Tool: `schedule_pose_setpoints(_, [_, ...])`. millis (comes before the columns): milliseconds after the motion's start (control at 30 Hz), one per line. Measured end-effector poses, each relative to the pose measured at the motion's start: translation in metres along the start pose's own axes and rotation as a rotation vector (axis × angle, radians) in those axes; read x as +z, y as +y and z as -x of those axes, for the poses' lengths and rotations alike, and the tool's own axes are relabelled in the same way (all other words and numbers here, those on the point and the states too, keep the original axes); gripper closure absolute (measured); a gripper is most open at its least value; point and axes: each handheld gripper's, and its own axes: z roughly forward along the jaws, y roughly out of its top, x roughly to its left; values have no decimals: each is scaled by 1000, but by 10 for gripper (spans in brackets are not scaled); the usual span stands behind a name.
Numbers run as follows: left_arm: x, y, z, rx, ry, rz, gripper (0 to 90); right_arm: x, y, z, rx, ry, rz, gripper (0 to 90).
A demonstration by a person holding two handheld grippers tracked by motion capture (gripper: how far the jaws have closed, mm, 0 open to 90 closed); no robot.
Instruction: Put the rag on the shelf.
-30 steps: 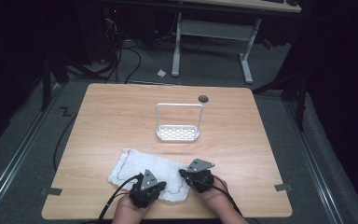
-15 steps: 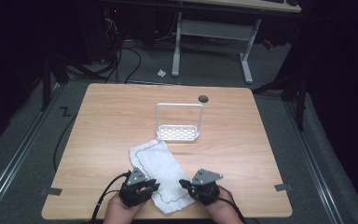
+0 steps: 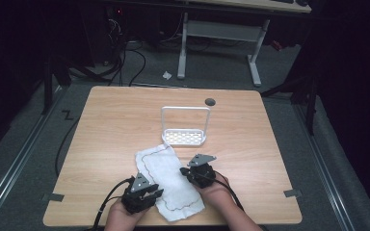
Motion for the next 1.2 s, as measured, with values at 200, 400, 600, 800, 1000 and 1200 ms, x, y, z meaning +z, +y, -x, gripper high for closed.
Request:
schedule_pose_setpoints(200, [3,-1,11,34,-55,-6,704,-28,-26,-9,-1,0,1,900])
schedule_pose_setpoints(400, [3,-7,26,67,-139,-6,706,-59,-56,-19,33,24,9,900])
schedule_pose_setpoints(600, [0,-4,20,41,-143,26,684,-69,-55,-16,52,-4,70,858])
schedule_pose_setpoints(800, [-10,7,-5,-10,-44,127,581,-70,-56,-5,87,-34,86,795])
schedule_pose_setpoints(1000, [4,28,-38,-115,19,154,481,-76,-54,4,88,-61,122,676])
schedule_pose_setpoints(1200, [39,50,-45,-84,126,91,536,-81,-57,10,116,-64,144,663])
